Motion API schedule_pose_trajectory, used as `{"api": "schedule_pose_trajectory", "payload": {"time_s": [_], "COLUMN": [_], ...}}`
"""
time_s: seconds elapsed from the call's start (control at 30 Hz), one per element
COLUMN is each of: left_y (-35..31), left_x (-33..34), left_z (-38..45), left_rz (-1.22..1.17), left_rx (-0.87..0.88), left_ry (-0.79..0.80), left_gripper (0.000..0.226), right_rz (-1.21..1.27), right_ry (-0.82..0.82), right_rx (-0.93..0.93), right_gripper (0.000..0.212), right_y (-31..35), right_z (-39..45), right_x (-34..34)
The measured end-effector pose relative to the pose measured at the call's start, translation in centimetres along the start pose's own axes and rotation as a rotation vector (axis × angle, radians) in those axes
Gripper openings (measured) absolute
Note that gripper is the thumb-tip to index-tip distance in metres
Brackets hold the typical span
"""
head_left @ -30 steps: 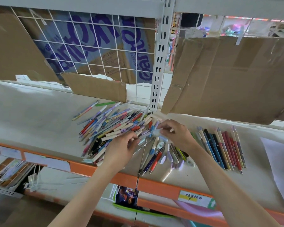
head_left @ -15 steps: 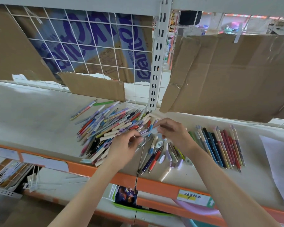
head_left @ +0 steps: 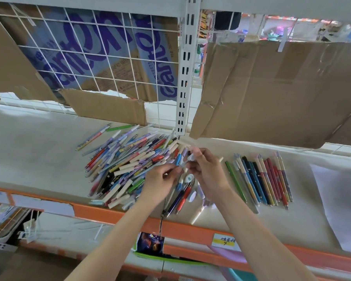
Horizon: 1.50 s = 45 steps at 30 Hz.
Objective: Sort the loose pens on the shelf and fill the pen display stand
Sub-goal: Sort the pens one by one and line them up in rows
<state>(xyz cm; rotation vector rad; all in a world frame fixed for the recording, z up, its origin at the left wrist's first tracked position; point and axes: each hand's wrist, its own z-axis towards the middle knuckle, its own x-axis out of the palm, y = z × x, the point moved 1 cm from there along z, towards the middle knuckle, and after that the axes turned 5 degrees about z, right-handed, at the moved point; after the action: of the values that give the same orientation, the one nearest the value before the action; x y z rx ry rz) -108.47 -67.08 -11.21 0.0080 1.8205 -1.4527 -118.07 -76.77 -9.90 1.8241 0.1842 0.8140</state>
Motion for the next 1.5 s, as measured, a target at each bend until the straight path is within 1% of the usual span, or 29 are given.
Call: {"api": "schedule_pose_trajectory", "payload": {"time_s": [0.07,0.13,0.2,0.27,0.3,0.4,0.47,0.57,0.63,0.73,0.83,0.93,1.0,1.07,1.1,1.17,1.2,1.3,1.37,1.43,1.5], "left_y": [-0.4,-0.4,0.3,1.4,1.8,2.4,2.5,2.8,2.9,2.7,2.6,2.7,2.8,2.8,2.8,2.7,2.7,2.2,1.6,1.2,0.9], "left_x": [-1.0,-2.2,-3.1,-3.5,-3.6,-2.9,-2.1,-1.1,-0.8,-0.3,0.0,-0.1,-0.2,-0.1,-0.1,-0.2,-0.3,-0.6,-0.9,-1.0,-1.1], "left_z": [0.6,1.1,1.3,1.3,1.3,1.1,0.8,0.4,0.3,0.0,0.0,0.1,0.1,0.2,0.2,0.2,0.1,-0.5,-0.8,-0.8,-0.8], "left_rz": [-0.118,-0.147,-0.076,-0.015,0.005,0.127,0.250,0.448,0.568,0.707,0.749,0.751,0.739,0.739,0.746,0.745,0.725,0.572,0.422,0.307,0.269], "left_rx": [-0.020,-0.019,0.000,-0.008,-0.015,0.011,0.091,0.187,0.221,0.248,0.248,0.242,0.235,0.233,0.238,0.254,0.272,0.373,0.391,0.394,0.411], "left_ry": [0.071,0.071,-0.004,-0.084,-0.106,-0.094,-0.075,-0.070,-0.085,-0.108,-0.118,-0.133,-0.132,-0.129,-0.130,-0.137,-0.144,-0.151,-0.082,-0.022,-0.021], "left_gripper": [0.013,0.016,0.015,0.011,0.011,0.009,0.008,0.008,0.012,0.018,0.022,0.021,0.020,0.019,0.018,0.018,0.018,0.010,0.008,0.007,0.005], "right_rz": [-0.004,-0.078,-0.307,-0.571,-0.675,-0.928,-1.046,-1.211,-1.294,-1.390,-1.426,-1.446,-1.425,-1.393,-1.391,-1.424,-1.420,-1.262,-1.078,-0.958,-0.915], "right_ry": [0.031,0.049,0.004,-0.078,-0.116,-0.157,-0.149,-0.141,-0.132,-0.110,-0.121,-0.124,-0.119,-0.058,-0.002,0.093,0.107,0.098,0.108,0.150,0.190], "right_rx": [-0.054,-0.106,-0.191,-0.291,-0.325,-0.382,-0.368,-0.251,-0.193,-0.174,-0.148,-0.128,-0.167,-0.200,-0.195,-0.198,-0.217,-0.296,-0.274,-0.271,-0.285], "right_gripper": [0.007,0.009,0.009,0.006,0.008,0.019,0.022,0.025,0.027,0.023,0.027,0.033,0.029,0.015,0.012,0.020,0.021,0.014,0.007,0.015,0.019], "right_y": [0.6,1.6,2.8,3.9,4.2,4.2,3.9,3.4,2.9,2.5,2.8,3.1,3.1,2.9,2.6,1.9,1.7,1.8,2.2,2.5,2.7], "right_z": [0.0,0.2,0.6,1.2,1.4,1.9,2.1,2.2,2.0,1.6,1.7,1.8,1.6,1.3,1.2,1.0,1.0,0.7,0.5,0.2,0.1], "right_x": [0.1,-0.3,-1.5,-2.8,-3.4,-5.1,-6.1,-7.4,-8.1,-8.9,-9.3,-9.4,-9.4,-9.2,-9.0,-8.8,-8.7,-7.9,-7.1,-6.2,-5.5]}}
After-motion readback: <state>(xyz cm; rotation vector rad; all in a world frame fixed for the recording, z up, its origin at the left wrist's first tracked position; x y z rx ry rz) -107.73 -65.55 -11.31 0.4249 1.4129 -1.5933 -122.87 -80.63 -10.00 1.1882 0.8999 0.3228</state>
